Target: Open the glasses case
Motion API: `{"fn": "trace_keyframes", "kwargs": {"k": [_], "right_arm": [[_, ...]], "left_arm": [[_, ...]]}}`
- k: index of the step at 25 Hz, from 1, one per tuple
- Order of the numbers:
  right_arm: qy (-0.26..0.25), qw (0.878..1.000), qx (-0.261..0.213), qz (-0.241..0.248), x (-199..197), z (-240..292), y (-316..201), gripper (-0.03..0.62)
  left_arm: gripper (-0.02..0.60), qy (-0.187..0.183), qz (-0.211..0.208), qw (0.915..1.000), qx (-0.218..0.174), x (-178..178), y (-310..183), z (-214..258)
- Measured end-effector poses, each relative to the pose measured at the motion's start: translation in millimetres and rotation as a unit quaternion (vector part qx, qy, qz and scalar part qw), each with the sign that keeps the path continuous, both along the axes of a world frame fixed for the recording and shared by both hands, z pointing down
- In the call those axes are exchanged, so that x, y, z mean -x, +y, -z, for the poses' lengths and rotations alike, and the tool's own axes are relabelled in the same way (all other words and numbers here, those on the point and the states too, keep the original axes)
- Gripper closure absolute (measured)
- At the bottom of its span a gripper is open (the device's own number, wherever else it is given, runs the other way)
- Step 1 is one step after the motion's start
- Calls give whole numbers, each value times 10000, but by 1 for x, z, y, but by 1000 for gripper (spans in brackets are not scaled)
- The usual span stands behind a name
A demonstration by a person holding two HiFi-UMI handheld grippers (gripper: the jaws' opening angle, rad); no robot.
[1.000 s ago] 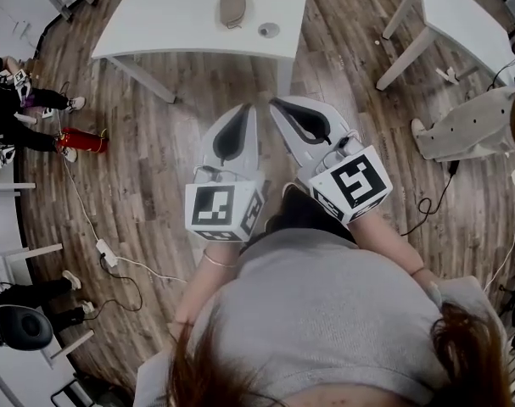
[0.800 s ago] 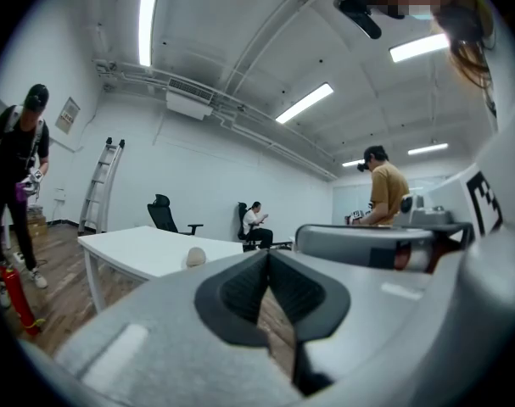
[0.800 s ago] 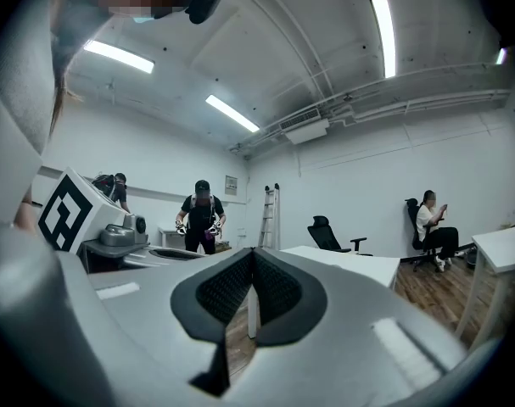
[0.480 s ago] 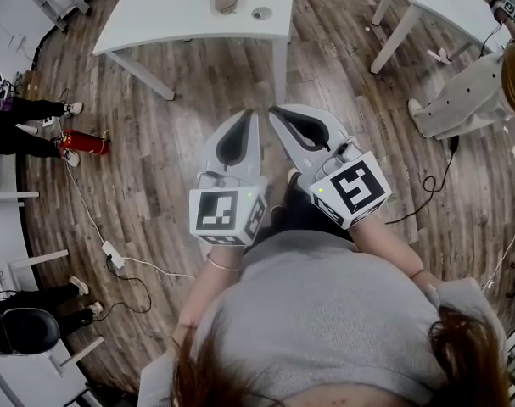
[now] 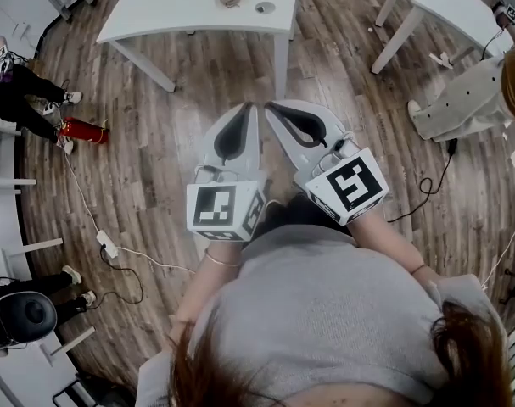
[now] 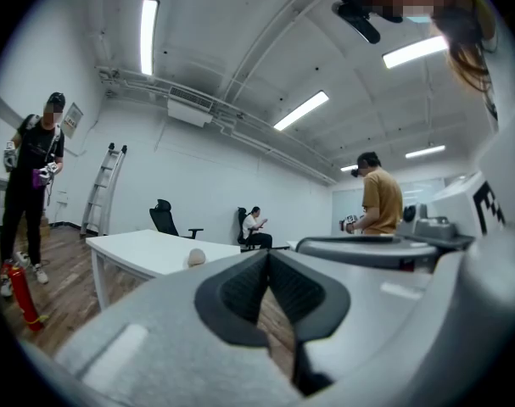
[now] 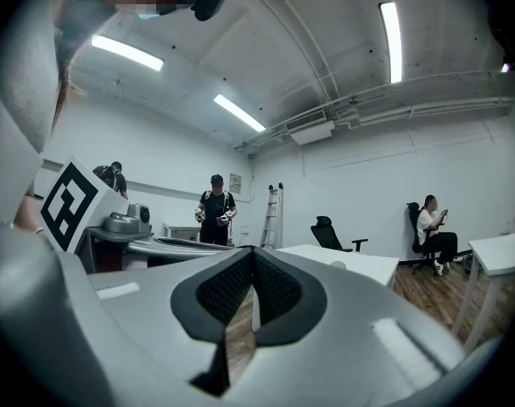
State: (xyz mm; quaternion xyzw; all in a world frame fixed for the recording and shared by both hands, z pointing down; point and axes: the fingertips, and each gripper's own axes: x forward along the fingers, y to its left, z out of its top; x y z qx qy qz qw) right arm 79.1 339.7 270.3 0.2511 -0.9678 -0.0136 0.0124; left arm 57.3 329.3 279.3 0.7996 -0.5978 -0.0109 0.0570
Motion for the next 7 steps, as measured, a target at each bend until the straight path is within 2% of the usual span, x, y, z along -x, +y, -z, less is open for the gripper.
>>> {"fn": "trace_keyframes", "kwargs": {"k": [7], "right_arm": [[258,9996,56,56,-5,-16,-2,589]], "left_arm": [[580,122,124,9998,67,1,-7,-4]]}}
